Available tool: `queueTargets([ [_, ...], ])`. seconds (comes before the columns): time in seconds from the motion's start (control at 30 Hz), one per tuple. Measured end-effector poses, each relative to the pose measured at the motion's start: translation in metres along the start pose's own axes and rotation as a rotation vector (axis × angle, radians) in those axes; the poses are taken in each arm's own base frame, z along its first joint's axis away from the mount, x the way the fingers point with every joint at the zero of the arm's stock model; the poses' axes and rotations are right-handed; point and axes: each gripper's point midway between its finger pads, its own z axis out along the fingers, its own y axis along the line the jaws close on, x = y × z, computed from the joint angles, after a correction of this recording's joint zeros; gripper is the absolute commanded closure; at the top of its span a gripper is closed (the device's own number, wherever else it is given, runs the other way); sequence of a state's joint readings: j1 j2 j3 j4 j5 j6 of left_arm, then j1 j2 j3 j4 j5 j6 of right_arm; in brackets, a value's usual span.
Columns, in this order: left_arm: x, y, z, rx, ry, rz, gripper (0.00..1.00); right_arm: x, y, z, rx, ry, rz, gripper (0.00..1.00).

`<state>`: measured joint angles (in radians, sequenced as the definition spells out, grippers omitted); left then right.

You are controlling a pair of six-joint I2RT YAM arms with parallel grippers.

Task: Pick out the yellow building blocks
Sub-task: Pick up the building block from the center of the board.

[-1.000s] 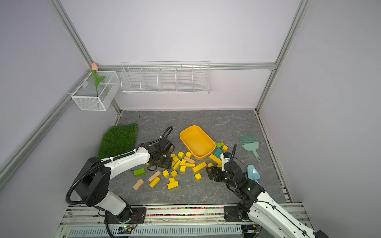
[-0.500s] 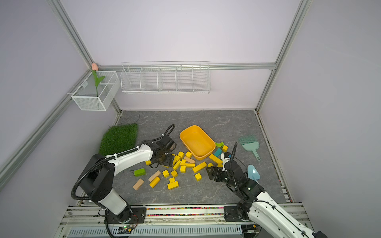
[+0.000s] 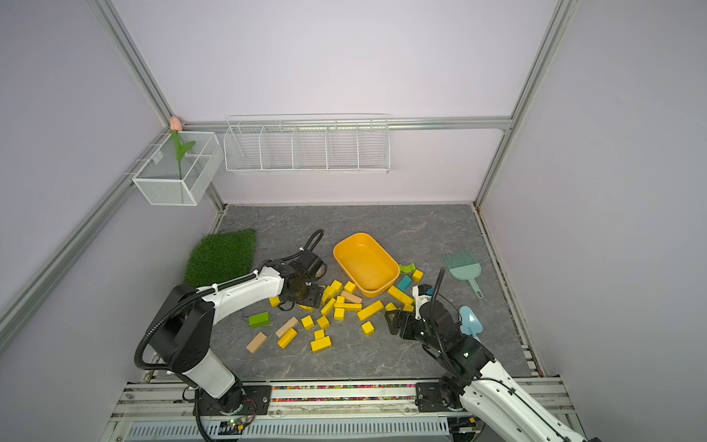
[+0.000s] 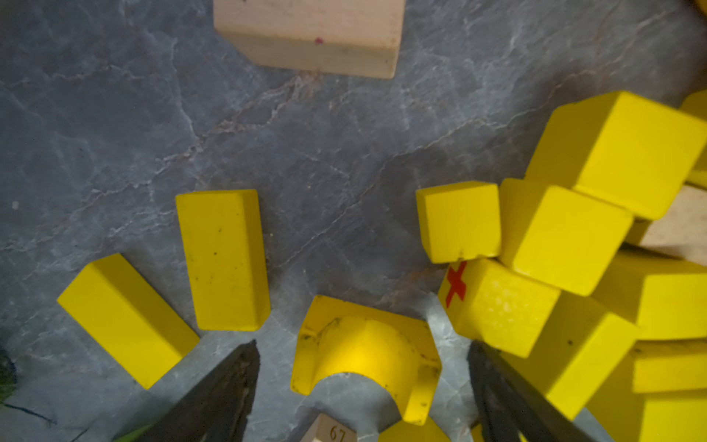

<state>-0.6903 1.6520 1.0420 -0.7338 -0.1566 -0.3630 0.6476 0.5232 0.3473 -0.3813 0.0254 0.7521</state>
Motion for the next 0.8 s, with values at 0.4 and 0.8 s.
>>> queueTargets([
  [0.4, 0.012, 0.003, -0.001, 0.009, 0.009, -0.025, 0.14, 0.000, -0.001, 0.000, 0.004, 0.000, 0.003, 0.11],
  [0.8, 0.012, 0.007, 0.015, 0.012, 0.043, -0.047, 0.21, -0.001, 0.000, -0.001, 0.000, -0.006, 0.003, 0.11],
])
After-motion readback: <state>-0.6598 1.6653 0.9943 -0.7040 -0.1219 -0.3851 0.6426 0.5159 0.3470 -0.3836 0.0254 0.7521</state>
